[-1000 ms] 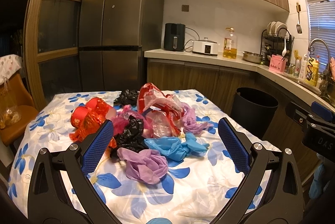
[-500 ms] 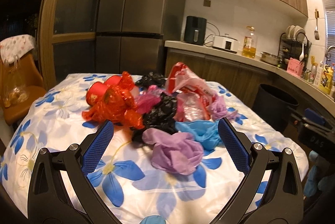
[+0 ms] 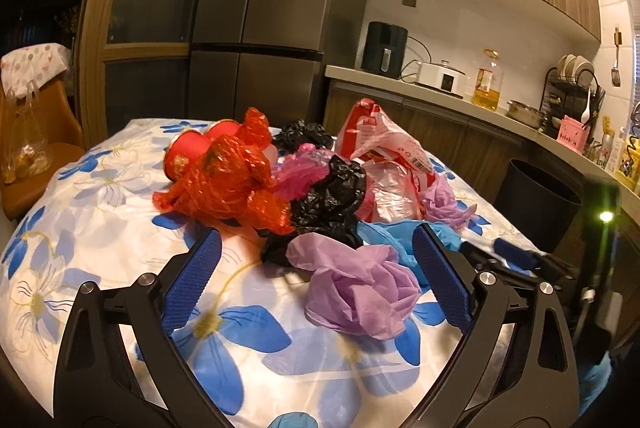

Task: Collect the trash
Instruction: 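Grasp the purple bag with the left tool while the right tool grasps the blue glove, then carry the purple bag and blue glove over the black bin with both tools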

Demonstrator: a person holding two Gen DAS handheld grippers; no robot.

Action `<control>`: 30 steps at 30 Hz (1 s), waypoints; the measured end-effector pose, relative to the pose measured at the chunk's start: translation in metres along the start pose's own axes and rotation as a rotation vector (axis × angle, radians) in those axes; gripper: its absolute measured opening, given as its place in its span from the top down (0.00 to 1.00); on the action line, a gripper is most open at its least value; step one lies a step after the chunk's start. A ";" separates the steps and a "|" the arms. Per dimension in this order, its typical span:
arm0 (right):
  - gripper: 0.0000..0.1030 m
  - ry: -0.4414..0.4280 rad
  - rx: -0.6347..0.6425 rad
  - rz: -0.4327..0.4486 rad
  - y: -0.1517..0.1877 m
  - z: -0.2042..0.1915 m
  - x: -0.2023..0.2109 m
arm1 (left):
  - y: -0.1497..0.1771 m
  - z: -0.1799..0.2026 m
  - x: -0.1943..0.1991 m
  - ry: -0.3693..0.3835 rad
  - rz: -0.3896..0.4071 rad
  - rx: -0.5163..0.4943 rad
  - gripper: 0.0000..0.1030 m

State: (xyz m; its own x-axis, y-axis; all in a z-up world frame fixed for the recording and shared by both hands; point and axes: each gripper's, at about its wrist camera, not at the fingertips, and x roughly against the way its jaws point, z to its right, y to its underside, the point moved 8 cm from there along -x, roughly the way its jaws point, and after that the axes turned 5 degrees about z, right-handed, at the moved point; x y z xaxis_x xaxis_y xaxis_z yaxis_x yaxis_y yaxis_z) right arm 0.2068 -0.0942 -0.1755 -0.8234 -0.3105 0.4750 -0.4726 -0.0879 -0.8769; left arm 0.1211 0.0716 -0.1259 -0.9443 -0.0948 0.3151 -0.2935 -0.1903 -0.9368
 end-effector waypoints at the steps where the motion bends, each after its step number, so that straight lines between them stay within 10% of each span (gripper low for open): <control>1: 0.58 -0.006 0.002 -0.020 0.004 -0.001 -0.004 | 0.002 0.003 -0.003 0.003 -0.007 -0.003 0.11; 8: 0.92 -0.052 0.010 -0.037 0.010 -0.002 -0.004 | 0.013 0.020 -0.020 0.020 -0.065 -0.023 0.29; 20: 0.95 -0.017 -0.013 0.104 -0.019 0.030 0.051 | 0.052 0.034 -0.047 0.065 -0.261 -0.052 0.85; 30: 0.95 -0.011 -0.022 0.158 -0.032 0.045 0.078 | 0.035 0.036 -0.017 0.040 -0.212 -0.055 0.94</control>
State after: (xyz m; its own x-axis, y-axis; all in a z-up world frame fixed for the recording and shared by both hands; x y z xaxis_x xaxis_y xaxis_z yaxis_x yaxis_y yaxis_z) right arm 0.1719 -0.1580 -0.1133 -0.8848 -0.3289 0.3301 -0.3442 -0.0165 -0.9388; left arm 0.1317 0.0313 -0.1585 -0.8654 -0.0194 0.5008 -0.4929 -0.1477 -0.8575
